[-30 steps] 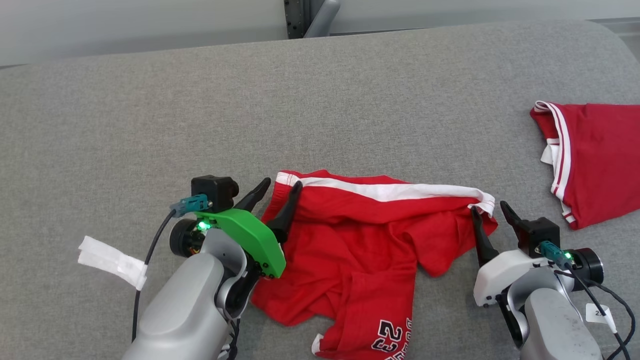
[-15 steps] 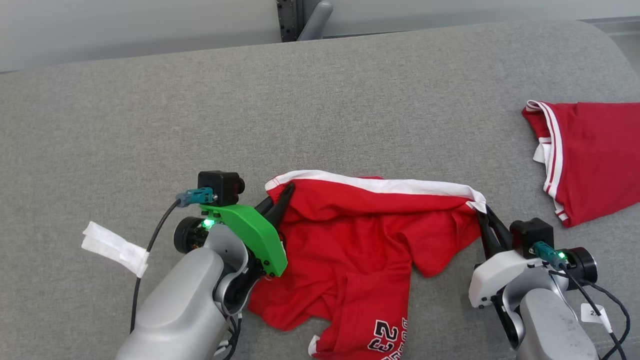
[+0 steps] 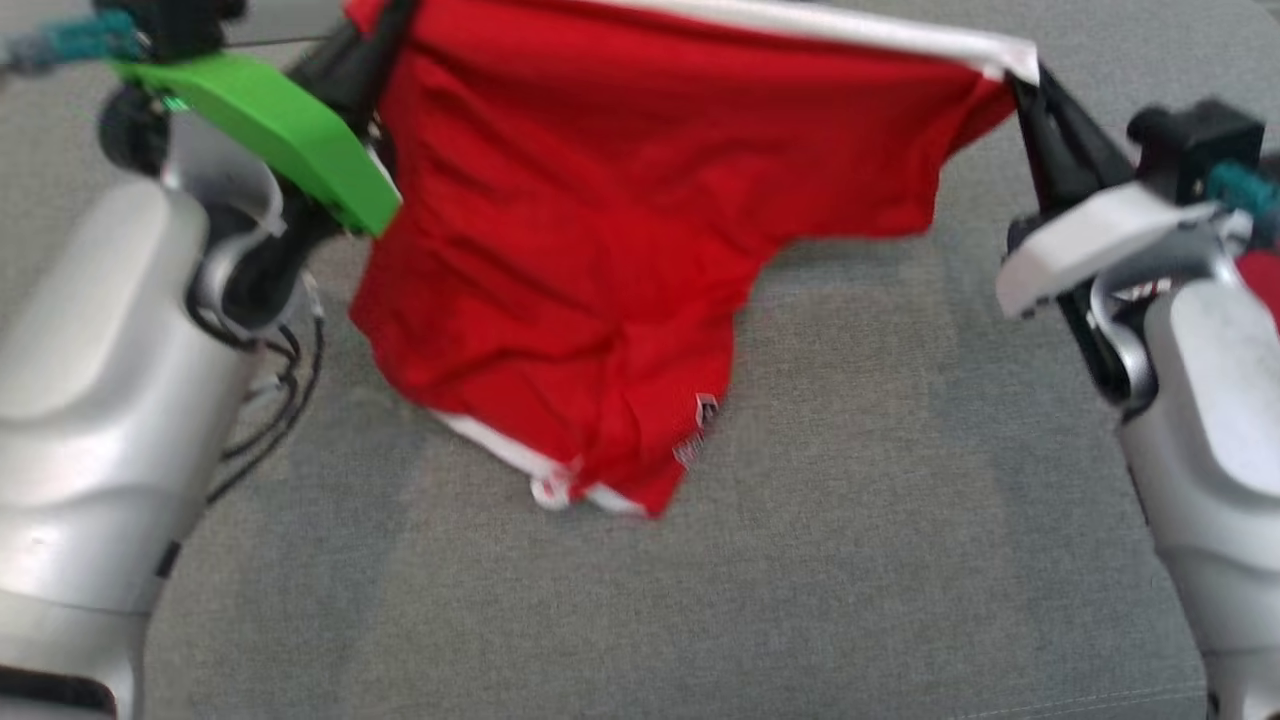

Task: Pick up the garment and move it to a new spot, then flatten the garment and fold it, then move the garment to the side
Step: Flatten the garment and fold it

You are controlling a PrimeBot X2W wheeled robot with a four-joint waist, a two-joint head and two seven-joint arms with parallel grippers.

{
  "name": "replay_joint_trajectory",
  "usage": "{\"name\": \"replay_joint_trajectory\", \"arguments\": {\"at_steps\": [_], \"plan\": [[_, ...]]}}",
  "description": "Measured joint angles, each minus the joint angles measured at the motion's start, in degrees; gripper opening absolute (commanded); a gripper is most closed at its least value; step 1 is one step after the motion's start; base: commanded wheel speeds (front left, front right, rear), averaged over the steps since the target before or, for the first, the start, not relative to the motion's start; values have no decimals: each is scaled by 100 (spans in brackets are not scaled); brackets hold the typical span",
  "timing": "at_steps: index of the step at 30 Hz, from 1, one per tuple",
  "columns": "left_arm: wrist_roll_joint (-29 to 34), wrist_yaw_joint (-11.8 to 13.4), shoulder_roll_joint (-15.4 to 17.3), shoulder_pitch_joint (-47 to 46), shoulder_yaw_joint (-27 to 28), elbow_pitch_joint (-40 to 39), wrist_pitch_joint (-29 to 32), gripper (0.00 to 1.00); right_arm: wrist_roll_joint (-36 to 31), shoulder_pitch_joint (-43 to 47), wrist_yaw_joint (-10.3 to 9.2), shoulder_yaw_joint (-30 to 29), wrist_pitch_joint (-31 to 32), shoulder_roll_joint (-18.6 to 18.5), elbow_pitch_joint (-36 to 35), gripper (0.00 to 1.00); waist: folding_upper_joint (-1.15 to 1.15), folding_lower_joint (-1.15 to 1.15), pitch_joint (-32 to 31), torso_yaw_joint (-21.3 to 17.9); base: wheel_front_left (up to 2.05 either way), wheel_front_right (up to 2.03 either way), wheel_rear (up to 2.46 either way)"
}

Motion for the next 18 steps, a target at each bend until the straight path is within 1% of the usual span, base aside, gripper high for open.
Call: {"name": "replay_joint_trajectory", "arguments": {"at_steps": [3, 6, 9, 12, 14, 15, 17, 18], "plan": [[44, 0, 180, -844, 193, 141, 40, 0, 145, -1138, 0, 335, 293, -210, -103, 0, 0, 0, 232, 17, 0, 0, 0], [63, -1, 247, -1688, 319, 394, -22, 0, 109, -2464, 0, 502, 356, -238, 108, 0, 0, 0, 507, 25, 0, 0, 0], [403, -3, 324, -2470, 244, 641, -467, 0, -109, -3628, 0, 523, 111, -171, 583, 0, 0, 0, 810, 32, 0, 0, 0], [710, -4, 321, -3134, 120, 803, -1192, 0, -444, -4574, -1, 460, -354, -77, 978, 0, 0, 0, 1122, 41, 0, 0, 0], [858, -4, 292, -3427, 31, 934, -1693, 0, -610, -4989, -2, 531, -690, 4, 1199, 0, 0, 0, 1330, 45, 0, 0, 0], [861, -4, 253, -3458, -9, 1001, -1837, 0, -645, -5063, -2, 601, -822, 41, 1315, 0, 0, 0, 1430, 47, 0, 0, 0], [849, -3, 207, -3311, -137, 1111, -2028, 0, -636, -4966, -2, 808, -1017, 92, 1560, 0, 0, 1, 1618, 49, 0, 0, 0], [848, -4, 205, -3133, -231, 1112, -2070, 0, -649, -4804, -2, 1023, -1078, 59, 1651, 0, 0, 1, 1696, 49, 0, 0, 0]]}}
